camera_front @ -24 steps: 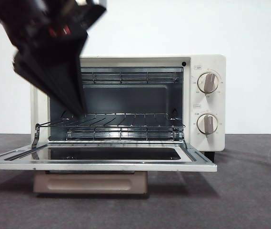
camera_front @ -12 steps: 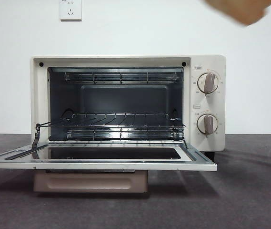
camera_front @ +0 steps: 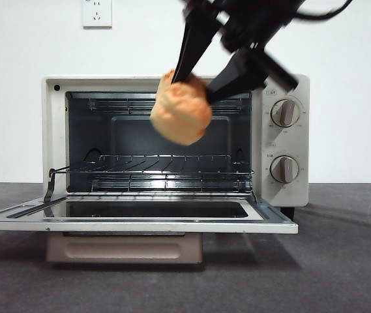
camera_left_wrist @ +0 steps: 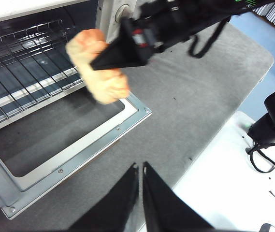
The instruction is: The left arm flap open the oven, the right arm pick bread and place it into oven, the left arm flap close the oven
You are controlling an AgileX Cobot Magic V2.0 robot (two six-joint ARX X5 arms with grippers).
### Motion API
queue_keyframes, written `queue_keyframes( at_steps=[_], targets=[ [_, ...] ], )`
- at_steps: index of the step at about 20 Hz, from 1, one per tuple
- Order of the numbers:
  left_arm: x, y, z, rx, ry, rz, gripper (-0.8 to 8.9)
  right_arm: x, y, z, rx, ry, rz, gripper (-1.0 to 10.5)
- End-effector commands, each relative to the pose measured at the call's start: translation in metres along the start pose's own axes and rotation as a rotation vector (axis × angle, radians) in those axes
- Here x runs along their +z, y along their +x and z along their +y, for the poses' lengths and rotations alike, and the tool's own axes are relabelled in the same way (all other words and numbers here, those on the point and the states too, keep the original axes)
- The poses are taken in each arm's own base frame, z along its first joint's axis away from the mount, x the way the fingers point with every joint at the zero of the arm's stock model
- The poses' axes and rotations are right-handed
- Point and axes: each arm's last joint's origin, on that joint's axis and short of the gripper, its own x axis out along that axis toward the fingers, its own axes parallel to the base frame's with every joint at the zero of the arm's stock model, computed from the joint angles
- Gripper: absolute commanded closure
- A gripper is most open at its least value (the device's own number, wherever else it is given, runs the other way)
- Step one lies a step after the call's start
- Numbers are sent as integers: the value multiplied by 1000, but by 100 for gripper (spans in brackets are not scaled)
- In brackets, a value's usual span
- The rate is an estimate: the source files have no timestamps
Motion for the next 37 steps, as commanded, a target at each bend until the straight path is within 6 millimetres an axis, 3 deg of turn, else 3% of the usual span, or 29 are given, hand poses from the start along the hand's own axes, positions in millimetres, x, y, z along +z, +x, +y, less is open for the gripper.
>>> queue_keyframes(
  at_steps=[1,7,12,25,31,37],
  targets=[
    [1,-4,-2,-9,-4,-16,797,5,18,1,-5,92,-58,807],
    [-2,-5,-1,-3,-8,12,796,8,49,-8,-79,179,-174,807],
    [-4,-6,-1,1,19,32,796,13,49,-9,-139,222,-298,807],
    [-6,-6,0,4,29,53,796,9,62,-15,-221,246,-330,801],
    [-7,-6,0,4,39,56,796,8,62,-13,-226,240,-339,538],
    [-7,-6,0,4,40,57,796,9,61,-13,-224,229,-339,508]
  ],
)
